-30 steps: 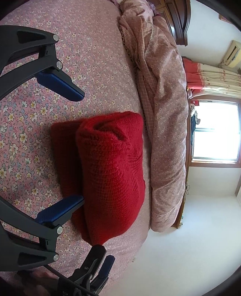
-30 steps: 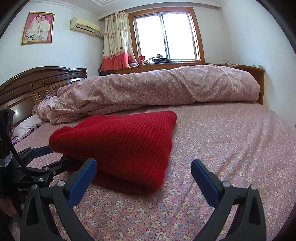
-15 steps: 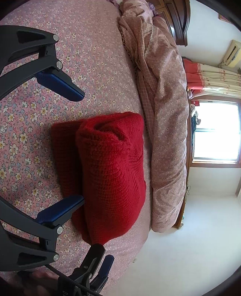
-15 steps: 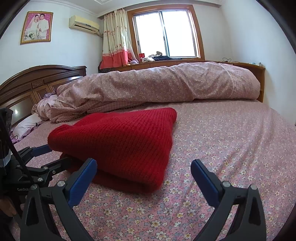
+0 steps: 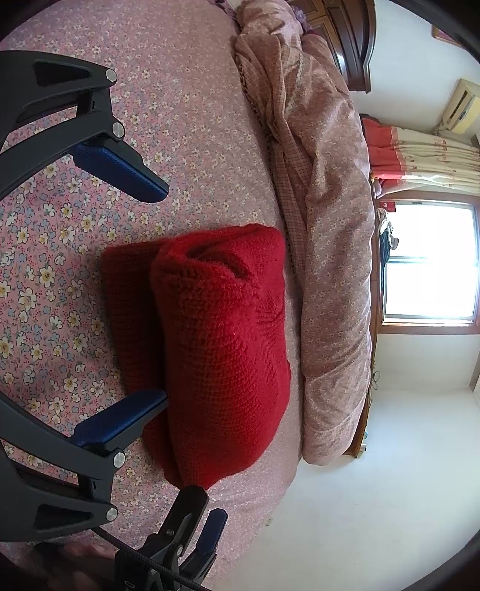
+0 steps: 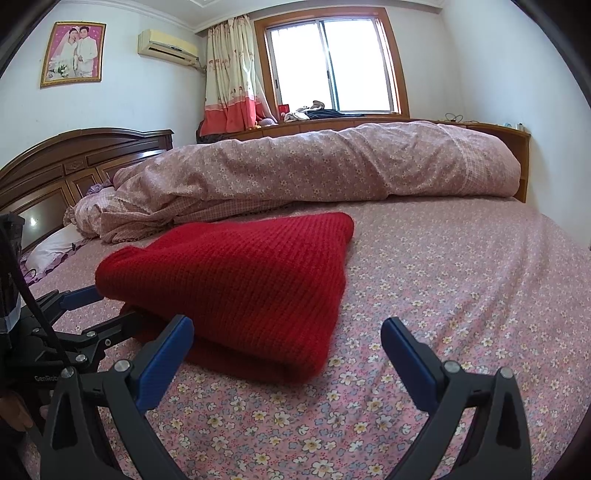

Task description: Fold small clothes

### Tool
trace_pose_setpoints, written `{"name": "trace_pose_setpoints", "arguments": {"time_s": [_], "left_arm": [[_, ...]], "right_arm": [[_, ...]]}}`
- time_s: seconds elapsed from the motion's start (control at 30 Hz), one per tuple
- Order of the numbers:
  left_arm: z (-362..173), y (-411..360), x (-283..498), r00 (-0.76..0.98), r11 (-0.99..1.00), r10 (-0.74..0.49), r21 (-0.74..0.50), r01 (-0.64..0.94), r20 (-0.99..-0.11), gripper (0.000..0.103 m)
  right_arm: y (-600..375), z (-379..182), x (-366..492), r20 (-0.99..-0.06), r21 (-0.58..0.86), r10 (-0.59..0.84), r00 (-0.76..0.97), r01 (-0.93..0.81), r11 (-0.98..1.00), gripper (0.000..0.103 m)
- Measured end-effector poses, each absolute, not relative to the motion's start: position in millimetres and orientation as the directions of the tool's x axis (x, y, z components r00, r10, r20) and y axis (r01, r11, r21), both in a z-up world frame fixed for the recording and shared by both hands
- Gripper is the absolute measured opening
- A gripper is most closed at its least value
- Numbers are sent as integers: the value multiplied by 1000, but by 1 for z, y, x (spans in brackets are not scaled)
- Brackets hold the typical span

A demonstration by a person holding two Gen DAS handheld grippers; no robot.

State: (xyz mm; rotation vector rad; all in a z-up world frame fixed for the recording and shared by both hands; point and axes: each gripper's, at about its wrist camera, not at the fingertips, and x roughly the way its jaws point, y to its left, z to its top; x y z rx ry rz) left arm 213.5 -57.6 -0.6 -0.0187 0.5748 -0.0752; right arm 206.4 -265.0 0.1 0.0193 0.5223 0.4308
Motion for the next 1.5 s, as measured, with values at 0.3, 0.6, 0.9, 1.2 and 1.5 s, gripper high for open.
{"name": "trace_pose_setpoints", "arguments": {"time_s": [0.3,0.6,0.9,1.2,1.5], "left_arm": [[0,-57,214,836,997,-77,-39,66,-544,98],[0,-57,213,835,997,-76,-39,65,-544,98],[0,-57,214,835,997,-76,-38,66,-544,98],[0,-56,213,834,997,-80,-41,68,-546,98],[-2,-52,217,830,997,-80,-42,68,-553,98]], "right_arm": [[-266,0,210,-486,124,402,776,-395,911,103],[-265,0,210,-488,124,403,775,-395,910,103],[-264,-1,209,-488,125,405,773,-398,909,103],[-264,-1,209,-489,126,405,773,-396,909,103],[-263,-6,211,-500,124,407,765,-402,907,103]]}}
